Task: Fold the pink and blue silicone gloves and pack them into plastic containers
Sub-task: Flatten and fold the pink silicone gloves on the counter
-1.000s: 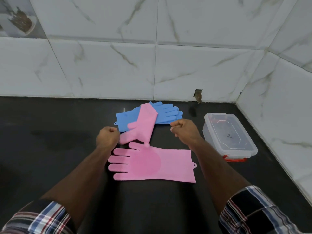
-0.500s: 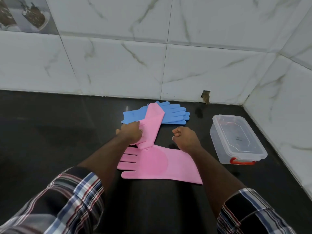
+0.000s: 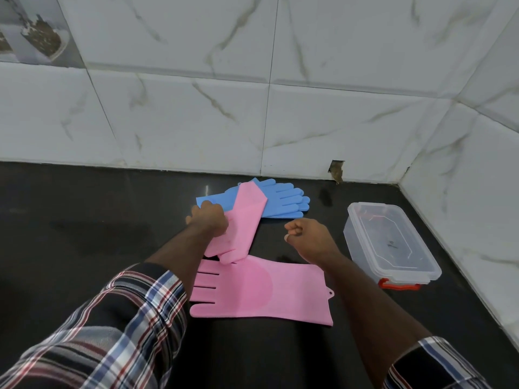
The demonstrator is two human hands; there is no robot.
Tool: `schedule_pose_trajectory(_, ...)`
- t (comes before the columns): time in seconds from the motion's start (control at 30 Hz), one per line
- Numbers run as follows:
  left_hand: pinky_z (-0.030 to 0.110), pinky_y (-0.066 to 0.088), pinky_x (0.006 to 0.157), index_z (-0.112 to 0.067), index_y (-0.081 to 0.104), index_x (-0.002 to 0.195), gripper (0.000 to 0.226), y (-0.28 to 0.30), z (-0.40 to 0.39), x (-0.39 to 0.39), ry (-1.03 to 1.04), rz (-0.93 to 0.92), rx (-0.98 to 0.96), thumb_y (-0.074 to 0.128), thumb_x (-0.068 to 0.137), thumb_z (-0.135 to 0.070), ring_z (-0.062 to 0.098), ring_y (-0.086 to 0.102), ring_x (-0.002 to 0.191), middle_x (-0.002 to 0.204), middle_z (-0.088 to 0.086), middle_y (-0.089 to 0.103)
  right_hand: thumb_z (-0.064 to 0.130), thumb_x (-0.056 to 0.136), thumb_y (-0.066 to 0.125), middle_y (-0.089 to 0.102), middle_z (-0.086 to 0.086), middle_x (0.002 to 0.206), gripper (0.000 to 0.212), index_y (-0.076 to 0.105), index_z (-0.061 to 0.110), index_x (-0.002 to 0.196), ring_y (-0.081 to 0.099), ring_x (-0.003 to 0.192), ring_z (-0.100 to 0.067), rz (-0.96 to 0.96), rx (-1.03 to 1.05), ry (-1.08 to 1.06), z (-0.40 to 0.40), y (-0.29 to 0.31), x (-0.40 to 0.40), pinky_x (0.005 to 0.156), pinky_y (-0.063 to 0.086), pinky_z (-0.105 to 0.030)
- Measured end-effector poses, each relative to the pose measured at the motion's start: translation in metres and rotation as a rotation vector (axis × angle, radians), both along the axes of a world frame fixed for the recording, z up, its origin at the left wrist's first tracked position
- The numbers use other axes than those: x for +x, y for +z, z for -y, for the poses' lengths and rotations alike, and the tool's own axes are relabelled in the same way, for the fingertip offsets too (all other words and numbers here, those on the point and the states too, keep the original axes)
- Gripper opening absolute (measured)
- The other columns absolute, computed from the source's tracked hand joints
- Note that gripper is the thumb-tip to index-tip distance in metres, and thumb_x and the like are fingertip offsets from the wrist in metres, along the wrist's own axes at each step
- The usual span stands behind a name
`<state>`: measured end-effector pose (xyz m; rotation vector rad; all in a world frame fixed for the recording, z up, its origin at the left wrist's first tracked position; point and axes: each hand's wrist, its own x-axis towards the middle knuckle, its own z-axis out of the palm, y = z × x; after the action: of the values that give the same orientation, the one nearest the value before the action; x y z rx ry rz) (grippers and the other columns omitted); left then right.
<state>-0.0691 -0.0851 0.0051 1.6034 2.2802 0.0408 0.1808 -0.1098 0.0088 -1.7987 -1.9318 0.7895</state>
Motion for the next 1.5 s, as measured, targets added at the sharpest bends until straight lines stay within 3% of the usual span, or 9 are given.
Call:
schedule_pose_trajectory(0.17, 0.044, 0.037, 0.105, -0.019, 0.053, 0.135, 0.038, 0.001, 0.000, 0.000, 0.026, 0.053, 0.057, 0.047, 0.100, -0.033, 0.029, 0.042, 0.133, 0.139, 0.007, 0.053, 0.021, 0.088, 0.066, 0.071, 0.002, 0.108, 0.026, 0.068, 0.017, 0.114, 0.064, 0.094, -0.009, 0.016, 0.004, 0.042, -0.002, 0.002, -0.001, 0.089, 0.048, -0.026)
schedule_pose_trajectory(0.3, 0.039, 0.053, 0.091, -0.014, 0.072, 0.103, 0.019, 0.012, 0.001, 0.001, -0.065, 0.203, 0.169, 0.056, 0.095, -0.022, 0.026, 0.063, 0.105, 0.110, 0.003, 0.071, 0.019, 0.089, 0.064, 0.071, 0.003, 0.109, 0.027, 0.068, 0.016, 0.116, 0.064, 0.099, -0.011, 0.007, 0.038, 0.056, -0.002, 0.009, -0.002, 0.092, 0.048, -0.026)
schedule_pose_trajectory(0.43, 0.025, 0.043, 0.075, -0.011, 0.074, 0.094, 0.015, 0.036, 0.010, 0.007, -0.225, 0.300, 0.317, 0.061, 0.093, -0.017, 0.020, 0.065, 0.095, 0.093, -0.003, 0.069, 0.015, 0.089, 0.058, 0.071, 0.004, 0.116, 0.029, 0.070, 0.016, 0.116, 0.063, 0.105, -0.009, -0.019, 0.165, 0.071, -0.005, 0.024, -0.010, 0.090, 0.042, -0.019)
schedule_pose_trajectory(0.77, 0.032, 0.051, 0.080, -0.017, 0.075, 0.095, 0.031, 0.123, 0.039, 0.005, -0.608, 0.256, 0.493, 0.050, 0.089, 0.001, 0.021, 0.066, 0.092, 0.095, -0.003, 0.074, 0.002, 0.083, 0.059, 0.051, -0.008, 0.135, 0.064, 0.048, 0.024, 0.143, 0.051, 0.119, -0.021, 0.071, 0.249, 0.383, -0.013, 0.098, -0.046, 0.101, 0.039, -0.030)
schedule_pose_trajectory(0.97, 0.002, 0.037, 0.069, -0.018, 0.075, 0.101, 0.039, 0.144, 0.051, 0.000, -0.679, 0.298, 0.536, 0.049, 0.086, 0.007, 0.012, 0.058, 0.087, 0.094, -0.005, 0.068, 0.000, 0.080, 0.067, 0.050, -0.002, 0.130, 0.056, 0.054, 0.015, 0.132, 0.047, 0.116, -0.016, 0.056, 0.186, 0.520, -0.006, 0.117, -0.051, 0.085, 0.033, -0.007)
schedule_pose_trajectory(1.03, 0.008, 0.041, 0.073, -0.017, 0.074, 0.102, 0.041, 0.147, 0.054, -0.002, -0.684, 0.325, 0.540, 0.047, 0.086, 0.009, 0.014, 0.059, 0.088, 0.096, -0.002, 0.068, -0.002, 0.076, 0.070, 0.052, 0.008, 0.122, 0.058, 0.057, 0.018, 0.129, 0.048, 0.107, -0.011, -0.031, 0.130, 0.526, -0.002, 0.120, -0.051, 0.074, 0.035, -0.001)
schedule_pose_trajectory(1.2, 0.029, 0.049, 0.086, -0.015, 0.074, 0.100, 0.047, 0.153, 0.061, -0.005, -0.694, 0.385, 0.538, 0.044, 0.081, 0.016, 0.019, 0.061, 0.096, 0.101, 0.005, 0.067, 0.000, 0.074, 0.074, 0.060, 0.006, 0.126, 0.055, 0.062, 0.018, 0.124, 0.052, 0.118, -0.019, -0.147, -0.010, 0.470, 0.004, 0.121, -0.045, 0.083, 0.044, -0.029)
schedule_pose_trajectory(1.37, 0.035, 0.050, 0.085, -0.017, 0.074, 0.094, 0.048, 0.160, 0.067, -0.009, -0.744, 0.374, 0.529, 0.046, 0.076, 0.017, 0.021, 0.060, 0.091, 0.095, 0.002, 0.061, -0.002, 0.071, 0.075, 0.069, 0.021, 0.094, 0.033, 0.071, 0.024, 0.091, 0.061, 0.105, -0.006, -0.280, -0.012, 0.458, 0.013, 0.122, -0.042, 0.080, 0.045, -0.017)
schedule_pose_trajectory(1.5, 0.037, 0.053, 0.083, -0.022, 0.071, 0.086, 0.044, 0.161, 0.068, -0.011, -0.648, 0.486, 0.551, 0.047, 0.081, 0.014, 0.026, 0.066, 0.089, 0.099, 0.009, 0.064, 0.001, 0.072, 0.079, 0.075, -0.001, 0.084, 0.025, 0.069, 0.011, 0.093, 0.069, 0.078, -0.012, -0.282, -0.089, 0.427, 0.017, 0.114, -0.035, 0.078, 0.056, -0.029)
